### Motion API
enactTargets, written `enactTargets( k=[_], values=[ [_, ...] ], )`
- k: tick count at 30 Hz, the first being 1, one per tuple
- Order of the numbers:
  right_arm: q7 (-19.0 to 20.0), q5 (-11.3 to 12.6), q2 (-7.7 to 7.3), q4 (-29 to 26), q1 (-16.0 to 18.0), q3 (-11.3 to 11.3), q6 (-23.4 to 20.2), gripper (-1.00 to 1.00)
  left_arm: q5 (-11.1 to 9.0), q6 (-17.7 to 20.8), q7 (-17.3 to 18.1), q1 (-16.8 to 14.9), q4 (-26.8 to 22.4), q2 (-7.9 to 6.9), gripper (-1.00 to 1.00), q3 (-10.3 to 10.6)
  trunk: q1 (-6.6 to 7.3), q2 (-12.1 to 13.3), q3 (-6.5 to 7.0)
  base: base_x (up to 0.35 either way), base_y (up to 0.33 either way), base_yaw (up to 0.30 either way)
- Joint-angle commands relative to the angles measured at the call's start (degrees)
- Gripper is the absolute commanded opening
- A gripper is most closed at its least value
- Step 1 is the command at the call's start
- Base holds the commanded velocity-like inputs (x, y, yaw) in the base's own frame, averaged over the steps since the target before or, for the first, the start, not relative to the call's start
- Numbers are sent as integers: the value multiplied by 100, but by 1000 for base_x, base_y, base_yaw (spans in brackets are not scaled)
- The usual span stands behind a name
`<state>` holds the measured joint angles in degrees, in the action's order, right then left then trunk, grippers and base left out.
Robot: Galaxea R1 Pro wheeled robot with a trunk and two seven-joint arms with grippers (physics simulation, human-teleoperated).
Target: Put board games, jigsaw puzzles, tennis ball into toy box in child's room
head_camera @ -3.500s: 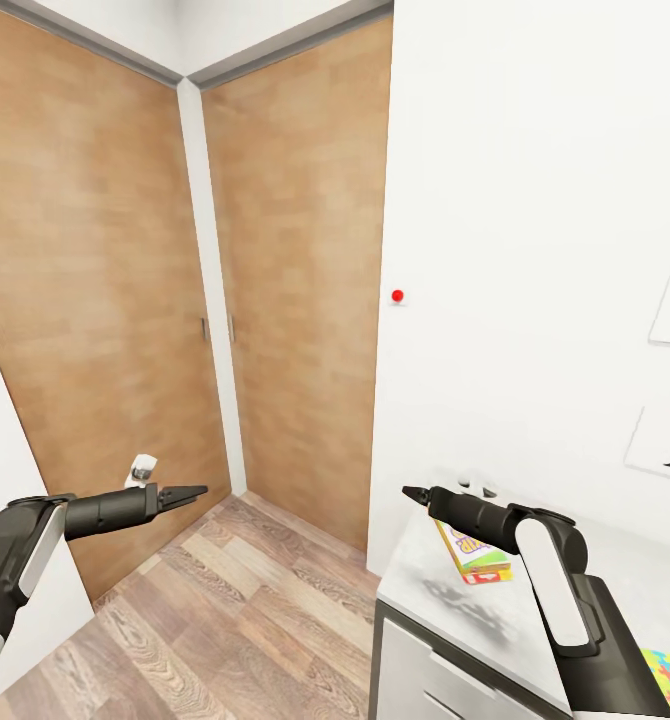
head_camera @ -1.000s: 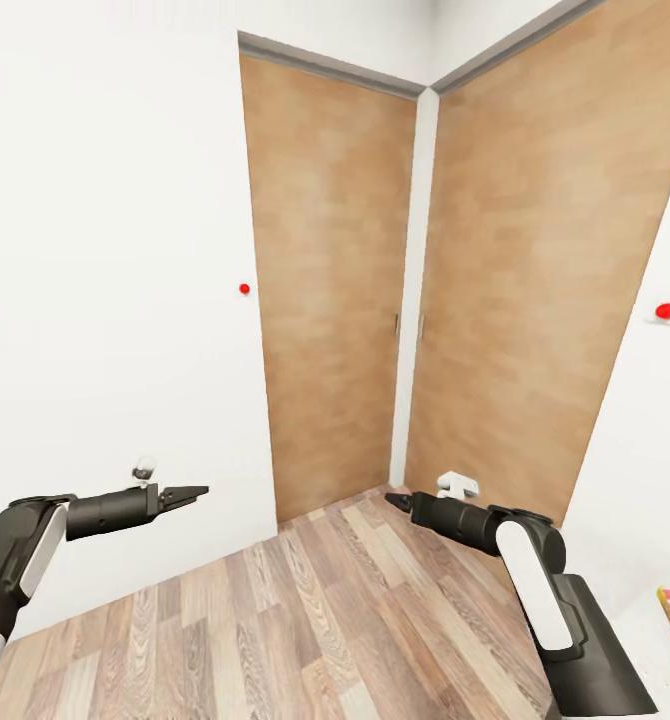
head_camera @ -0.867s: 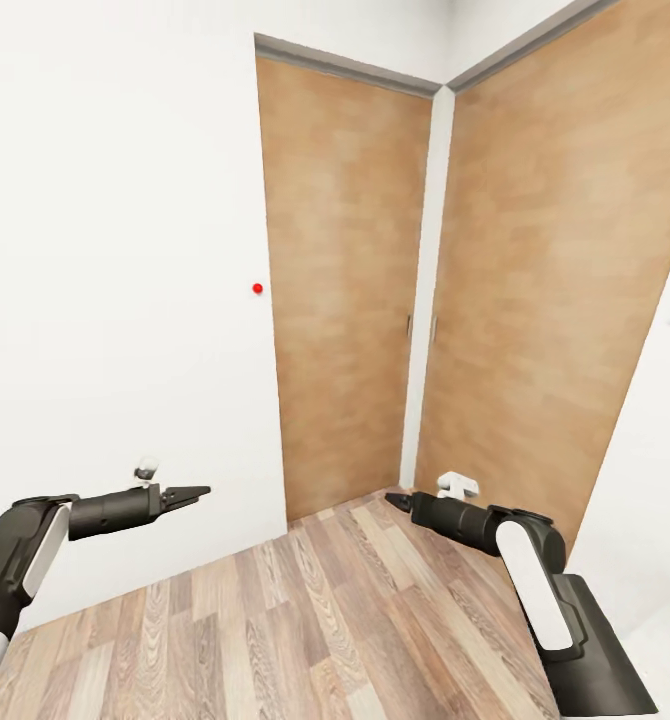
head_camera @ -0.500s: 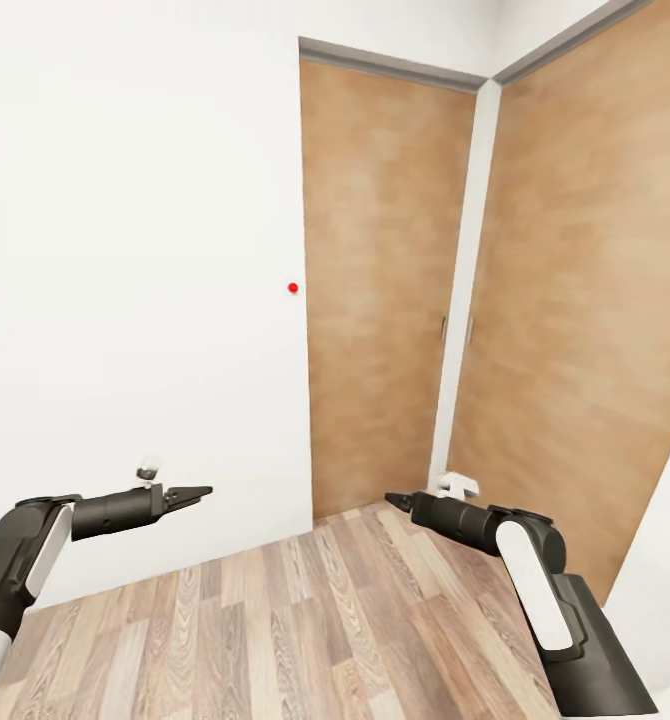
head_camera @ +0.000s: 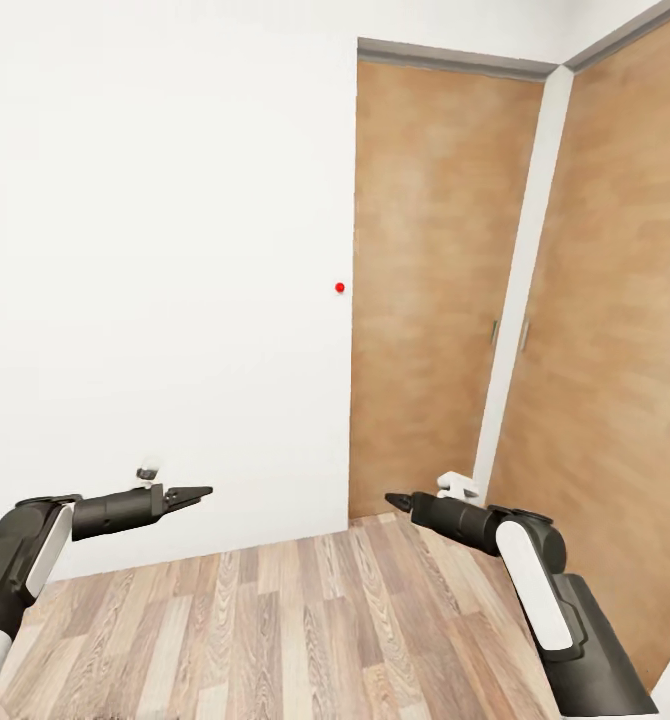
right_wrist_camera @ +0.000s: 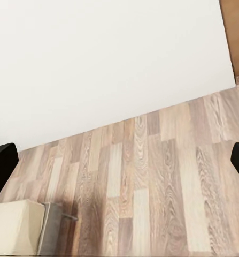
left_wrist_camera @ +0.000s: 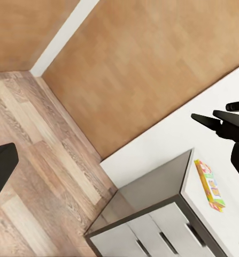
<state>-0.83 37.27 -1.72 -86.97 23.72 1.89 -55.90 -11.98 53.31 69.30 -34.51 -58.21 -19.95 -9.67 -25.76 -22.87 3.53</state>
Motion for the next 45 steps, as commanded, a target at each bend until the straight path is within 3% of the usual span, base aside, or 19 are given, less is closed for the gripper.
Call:
enactTargets(
  k=[1,45],
  values=[
    [-8,8,-4,-4,1,4,-18,100,-17,39,5,-3,3,0,100,0,-2,-5,-3,0,0,292],
    [-13,8,-4,-4,1,4,-18,100,-15,39,-3,-3,3,0,100,0,-2,-5,-3,0,0,292]
  ],
)
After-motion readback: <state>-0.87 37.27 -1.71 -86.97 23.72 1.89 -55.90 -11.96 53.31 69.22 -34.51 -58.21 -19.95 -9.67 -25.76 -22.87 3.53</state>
